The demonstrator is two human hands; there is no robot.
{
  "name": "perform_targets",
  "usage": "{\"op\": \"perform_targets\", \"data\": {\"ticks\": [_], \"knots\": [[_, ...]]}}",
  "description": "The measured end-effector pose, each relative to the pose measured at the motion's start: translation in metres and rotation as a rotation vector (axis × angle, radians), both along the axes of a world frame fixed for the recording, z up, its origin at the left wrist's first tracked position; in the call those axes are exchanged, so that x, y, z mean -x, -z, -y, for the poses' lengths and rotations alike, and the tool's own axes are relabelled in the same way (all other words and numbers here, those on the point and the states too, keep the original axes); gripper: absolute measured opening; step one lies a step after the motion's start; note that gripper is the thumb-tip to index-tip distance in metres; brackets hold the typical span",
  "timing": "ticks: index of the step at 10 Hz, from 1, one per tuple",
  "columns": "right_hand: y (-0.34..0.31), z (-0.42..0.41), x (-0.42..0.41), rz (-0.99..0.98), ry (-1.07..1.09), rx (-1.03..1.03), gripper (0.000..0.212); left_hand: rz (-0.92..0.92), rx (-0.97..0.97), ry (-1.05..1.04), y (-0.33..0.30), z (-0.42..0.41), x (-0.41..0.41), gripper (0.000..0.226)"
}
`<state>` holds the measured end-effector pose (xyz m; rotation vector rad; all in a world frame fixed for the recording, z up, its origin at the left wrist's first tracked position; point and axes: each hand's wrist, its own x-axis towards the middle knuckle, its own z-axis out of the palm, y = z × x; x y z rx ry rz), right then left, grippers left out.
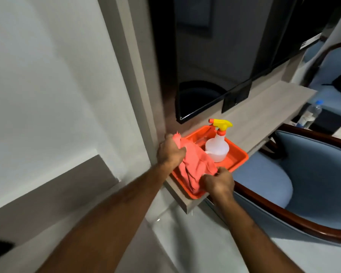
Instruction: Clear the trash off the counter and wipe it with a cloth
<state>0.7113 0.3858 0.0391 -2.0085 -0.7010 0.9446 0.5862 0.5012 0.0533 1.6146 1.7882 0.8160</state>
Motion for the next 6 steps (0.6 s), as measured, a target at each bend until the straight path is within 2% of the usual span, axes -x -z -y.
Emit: {"op": "perform_targets", "data": {"ticks": [1,2,3,4,5,6], "knots": [[0.009,-0.032,0.010,0.167,-0.118,0.140,0.041,-0.244,-0.010,0.076,0.027,-0.019,-0.005,0.055],[0.024,-0.044,0.022,0.267,-0.221,0.196,0.044,-0.323,0.138,0.118,0.050,-0.017,-0.005,0.057],[0.033,-0.047,0.025,0.410,-0.288,0.210,0.042,-0.392,0.075,0.169,0.055,-0.002,0.002,0.061],[0.024,-0.042,0.022,0.596,-0.408,0.260,0.040,-0.478,-0.113,0.289,0.036,0.029,0.021,0.041],[0.003,-0.026,0.030,0.936,-0.511,0.263,0.041,-0.564,-0.204,0.351,0.008,0.064,0.058,0.025],[-0.028,-0.009,0.052,1.149,-0.690,0.034,0.033,-0.641,-0.425,0.278,-0.030,0.096,0.097,0.024]]}}
